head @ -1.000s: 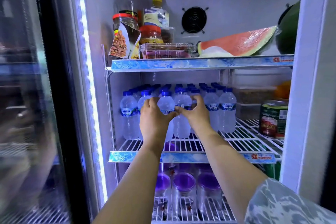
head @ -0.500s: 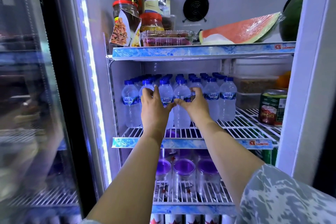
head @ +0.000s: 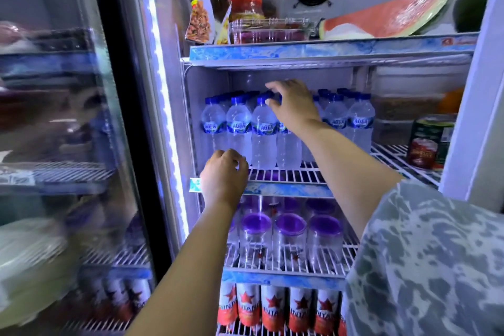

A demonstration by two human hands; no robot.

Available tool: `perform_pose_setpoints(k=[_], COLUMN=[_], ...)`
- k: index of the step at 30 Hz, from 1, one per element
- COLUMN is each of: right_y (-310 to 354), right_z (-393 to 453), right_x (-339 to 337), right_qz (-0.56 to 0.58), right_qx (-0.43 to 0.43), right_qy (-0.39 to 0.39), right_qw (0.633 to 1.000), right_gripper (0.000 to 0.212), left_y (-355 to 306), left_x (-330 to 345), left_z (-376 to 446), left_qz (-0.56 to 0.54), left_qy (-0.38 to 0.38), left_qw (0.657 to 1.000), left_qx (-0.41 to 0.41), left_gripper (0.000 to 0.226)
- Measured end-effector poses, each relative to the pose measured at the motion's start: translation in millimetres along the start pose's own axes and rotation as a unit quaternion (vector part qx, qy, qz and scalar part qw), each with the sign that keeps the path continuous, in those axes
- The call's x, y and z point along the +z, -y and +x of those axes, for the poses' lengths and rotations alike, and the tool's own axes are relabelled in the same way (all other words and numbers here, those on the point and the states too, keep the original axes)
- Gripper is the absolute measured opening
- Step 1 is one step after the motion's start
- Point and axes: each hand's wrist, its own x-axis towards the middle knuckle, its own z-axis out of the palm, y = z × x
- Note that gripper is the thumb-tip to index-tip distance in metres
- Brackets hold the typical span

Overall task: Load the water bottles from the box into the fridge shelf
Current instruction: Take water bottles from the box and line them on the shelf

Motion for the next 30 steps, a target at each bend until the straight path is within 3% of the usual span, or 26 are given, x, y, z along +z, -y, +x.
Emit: perform_pose_setpoints(k=[3,6,14,19,24,30], right_y=[1,3,4,4,-2,-16], right_z=[17,25,28,27,20,9], right_x=[3,4,12,17,12,0], right_qz=[-0.034,-0.052,-0.022,-0.030,0.047,0.069], right_qx=[0.015,0.016,0.031,0.046,0.061,0.132], right_qy=[0.083,0.112,0.065,0.046,0.060,0.011], right_qw=[0.996,0.992,0.997,0.997,0.995,0.989], right_gripper=[0.039,0.035,0.023,0.023,0.035,0.038], left_y=[-3,-4,-1,0,-3,-30], left_x=[1,4,9,10,9,17], left_z=[2,2,-1,-1,1,-13], left_qz=[0.045,0.098,0.113,0.116,0.130,0.050], left_qy=[0.022,0.035,0.002,-0.003,0.035,0.060], left_qw=[0.999,0.995,0.993,0.992,0.991,0.994], left_qx=[-0.010,-0.001,0.036,0.041,0.030,0.074], left_gripper=[0.028,0.038,0.056,0.056,0.043,0.029])
